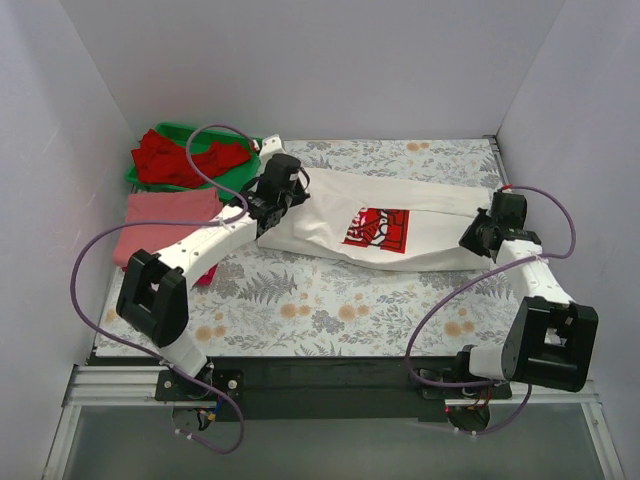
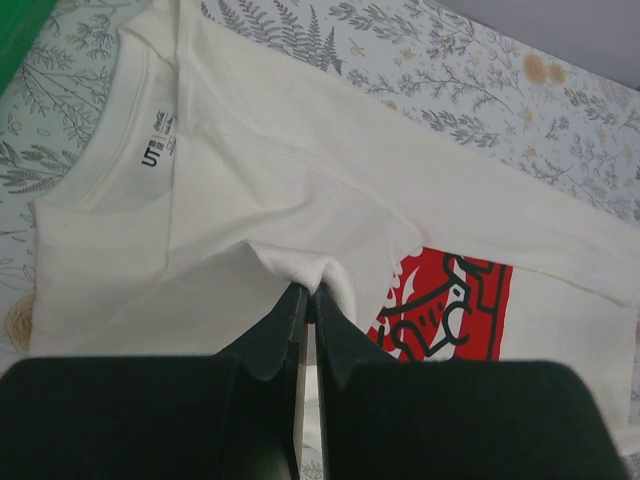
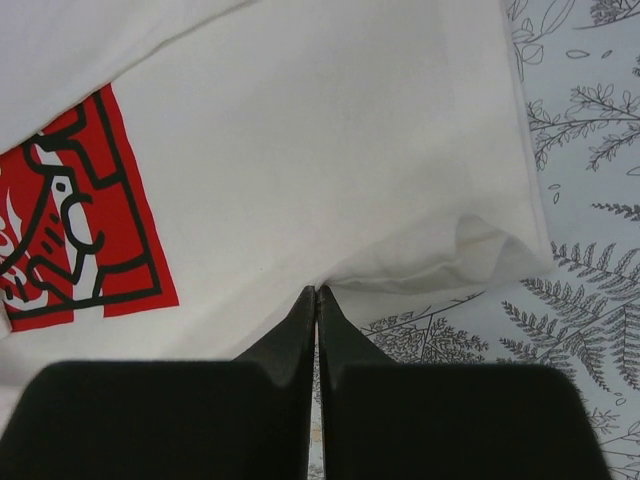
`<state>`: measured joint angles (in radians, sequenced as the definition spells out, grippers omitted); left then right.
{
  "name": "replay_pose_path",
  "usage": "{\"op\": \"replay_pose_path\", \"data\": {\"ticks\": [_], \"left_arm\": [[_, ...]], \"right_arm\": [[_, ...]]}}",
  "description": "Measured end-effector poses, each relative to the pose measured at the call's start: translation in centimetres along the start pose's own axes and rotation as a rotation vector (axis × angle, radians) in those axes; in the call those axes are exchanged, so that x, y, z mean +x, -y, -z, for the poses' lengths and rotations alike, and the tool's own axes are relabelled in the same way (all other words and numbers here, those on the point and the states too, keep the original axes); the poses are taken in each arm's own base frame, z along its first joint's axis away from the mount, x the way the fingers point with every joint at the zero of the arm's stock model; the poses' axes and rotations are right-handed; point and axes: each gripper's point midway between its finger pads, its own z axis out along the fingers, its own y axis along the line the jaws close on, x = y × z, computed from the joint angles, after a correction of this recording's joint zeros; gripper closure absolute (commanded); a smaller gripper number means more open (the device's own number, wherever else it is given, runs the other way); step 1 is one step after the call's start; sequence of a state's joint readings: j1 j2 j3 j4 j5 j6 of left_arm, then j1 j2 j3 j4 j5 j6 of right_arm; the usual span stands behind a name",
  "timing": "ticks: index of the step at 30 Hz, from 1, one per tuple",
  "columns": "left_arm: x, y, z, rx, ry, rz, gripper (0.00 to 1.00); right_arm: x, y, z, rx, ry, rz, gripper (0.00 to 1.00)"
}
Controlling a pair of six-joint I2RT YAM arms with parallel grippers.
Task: Fold and stack the t-shirts
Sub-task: Fold the tshirt
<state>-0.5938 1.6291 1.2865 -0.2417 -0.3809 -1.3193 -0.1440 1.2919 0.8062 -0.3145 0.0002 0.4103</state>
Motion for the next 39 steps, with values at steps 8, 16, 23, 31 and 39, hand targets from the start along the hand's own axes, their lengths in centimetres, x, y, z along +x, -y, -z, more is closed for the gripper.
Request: {"op": "replay_pose_path", "data": {"ticks": [8, 16, 23, 31, 39], "left_arm": [[-1.9, -0.2, -4.0, -0.015, 0.008, -0.027, 1.0], [-3.6, 0.5, -7.7, 0.006, 0.012, -0.058, 1.0], [-4.4, 0.4, -10.5, 0.008, 0.012, -0.068, 1.0], [-4.4, -0.2, -13.3, 0.021, -0.006, -0.086, 1.0], [-4.3, 0.4, -15.3, 0.095, -0.013, -0.093, 1.0]], "right_arm": [[-2.6, -1.1, -1.9, -0.003, -0.012, 0.009, 0.99], [-3.3, -1.3, -4.1, 0.01, -0.051, 0.006, 0.99], [-4.3, -0.8, -5.3, 0.06, -0.043, 0.008, 0.99], [-5.1, -0.1, -6.9, 0.11, -0.051, 0.011, 0.99], [-4.6, 0.8, -7.5, 0.155, -0.069, 0.011, 0.99]]}}
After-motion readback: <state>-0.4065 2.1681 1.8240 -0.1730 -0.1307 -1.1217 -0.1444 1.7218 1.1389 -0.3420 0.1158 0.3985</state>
